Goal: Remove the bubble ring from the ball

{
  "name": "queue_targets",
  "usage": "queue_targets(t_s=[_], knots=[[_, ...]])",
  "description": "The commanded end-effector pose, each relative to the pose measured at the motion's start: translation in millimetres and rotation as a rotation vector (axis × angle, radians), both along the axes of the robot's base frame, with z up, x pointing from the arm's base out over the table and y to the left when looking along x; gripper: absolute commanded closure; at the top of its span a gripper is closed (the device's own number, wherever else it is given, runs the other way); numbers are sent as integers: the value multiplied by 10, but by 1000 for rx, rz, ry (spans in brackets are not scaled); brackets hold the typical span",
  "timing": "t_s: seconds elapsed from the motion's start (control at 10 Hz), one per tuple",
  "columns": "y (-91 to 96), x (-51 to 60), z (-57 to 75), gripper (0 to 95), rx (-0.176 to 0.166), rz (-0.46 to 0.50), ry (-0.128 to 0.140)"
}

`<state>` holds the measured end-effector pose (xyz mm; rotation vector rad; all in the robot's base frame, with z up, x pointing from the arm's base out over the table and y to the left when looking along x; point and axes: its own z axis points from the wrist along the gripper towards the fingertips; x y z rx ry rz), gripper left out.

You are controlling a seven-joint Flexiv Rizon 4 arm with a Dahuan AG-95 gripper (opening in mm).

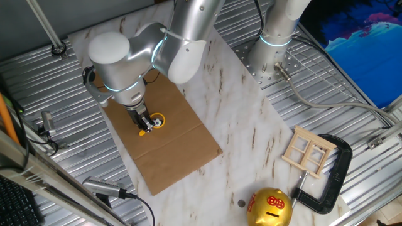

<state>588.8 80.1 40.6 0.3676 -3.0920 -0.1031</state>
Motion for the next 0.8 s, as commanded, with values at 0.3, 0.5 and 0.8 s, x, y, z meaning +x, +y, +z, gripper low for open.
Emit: queue_targets(t_s=[0.3, 0.5, 0.8], knots=[[-38, 13, 67, 950, 5, 5, 8], [-109, 43, 191, 950, 12, 13, 20], [-288, 27, 284, 950, 13, 51, 19]])
